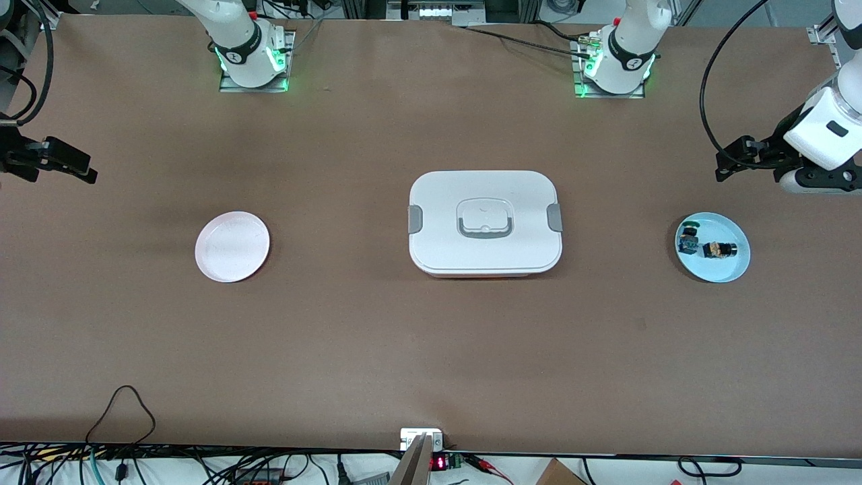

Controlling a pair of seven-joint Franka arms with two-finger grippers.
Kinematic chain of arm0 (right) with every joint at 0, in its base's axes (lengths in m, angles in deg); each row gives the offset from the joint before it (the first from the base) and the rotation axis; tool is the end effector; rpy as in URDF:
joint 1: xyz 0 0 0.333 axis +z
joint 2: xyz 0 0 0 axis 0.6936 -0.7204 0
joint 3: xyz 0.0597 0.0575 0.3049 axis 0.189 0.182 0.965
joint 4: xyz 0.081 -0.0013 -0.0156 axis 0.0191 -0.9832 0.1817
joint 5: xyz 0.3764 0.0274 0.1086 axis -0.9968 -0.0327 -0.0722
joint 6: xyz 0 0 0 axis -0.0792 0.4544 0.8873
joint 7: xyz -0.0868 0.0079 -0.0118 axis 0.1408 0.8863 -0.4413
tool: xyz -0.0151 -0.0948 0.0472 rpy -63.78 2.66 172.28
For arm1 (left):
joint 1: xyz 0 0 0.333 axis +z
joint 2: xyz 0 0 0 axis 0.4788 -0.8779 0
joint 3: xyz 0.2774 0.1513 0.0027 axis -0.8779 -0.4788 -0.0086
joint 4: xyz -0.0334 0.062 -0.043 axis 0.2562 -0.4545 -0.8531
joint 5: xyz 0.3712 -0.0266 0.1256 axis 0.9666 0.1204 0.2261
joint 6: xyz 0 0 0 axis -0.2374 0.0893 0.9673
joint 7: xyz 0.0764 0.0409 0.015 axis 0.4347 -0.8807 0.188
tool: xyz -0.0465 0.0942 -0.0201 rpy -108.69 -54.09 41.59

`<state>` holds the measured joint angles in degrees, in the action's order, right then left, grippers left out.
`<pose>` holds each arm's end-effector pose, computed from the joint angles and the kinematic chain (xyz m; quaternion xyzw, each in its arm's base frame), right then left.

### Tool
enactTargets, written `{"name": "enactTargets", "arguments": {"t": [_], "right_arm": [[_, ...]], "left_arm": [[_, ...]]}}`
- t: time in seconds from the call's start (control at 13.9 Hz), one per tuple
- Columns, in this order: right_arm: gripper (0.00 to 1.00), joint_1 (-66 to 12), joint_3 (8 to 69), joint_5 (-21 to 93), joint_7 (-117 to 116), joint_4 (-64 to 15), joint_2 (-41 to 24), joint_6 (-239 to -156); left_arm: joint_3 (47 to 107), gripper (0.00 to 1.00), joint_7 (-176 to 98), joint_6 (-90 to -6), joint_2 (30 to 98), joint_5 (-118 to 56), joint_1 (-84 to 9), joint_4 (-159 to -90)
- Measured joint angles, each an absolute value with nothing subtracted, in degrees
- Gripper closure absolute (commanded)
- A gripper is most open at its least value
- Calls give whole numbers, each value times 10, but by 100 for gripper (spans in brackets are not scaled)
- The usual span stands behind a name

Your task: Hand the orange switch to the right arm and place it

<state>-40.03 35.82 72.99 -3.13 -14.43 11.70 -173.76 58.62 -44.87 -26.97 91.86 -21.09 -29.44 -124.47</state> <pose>0.5738 -0.0382 0.6000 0.9999 -0.0141 -0.0082 0.0009 0.5464 -0.0068 0.5758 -0.9999 0.0028 0.0112 0.0088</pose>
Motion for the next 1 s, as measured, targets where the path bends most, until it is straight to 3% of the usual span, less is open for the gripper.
{"name": "enactTargets", "arguments": {"t": [1.0], "right_arm": [[0,-400,358,730,-31,-144,117,-1737]], "left_arm": [[583,0,-445,-245,915,-211,-294,-1244]]}}
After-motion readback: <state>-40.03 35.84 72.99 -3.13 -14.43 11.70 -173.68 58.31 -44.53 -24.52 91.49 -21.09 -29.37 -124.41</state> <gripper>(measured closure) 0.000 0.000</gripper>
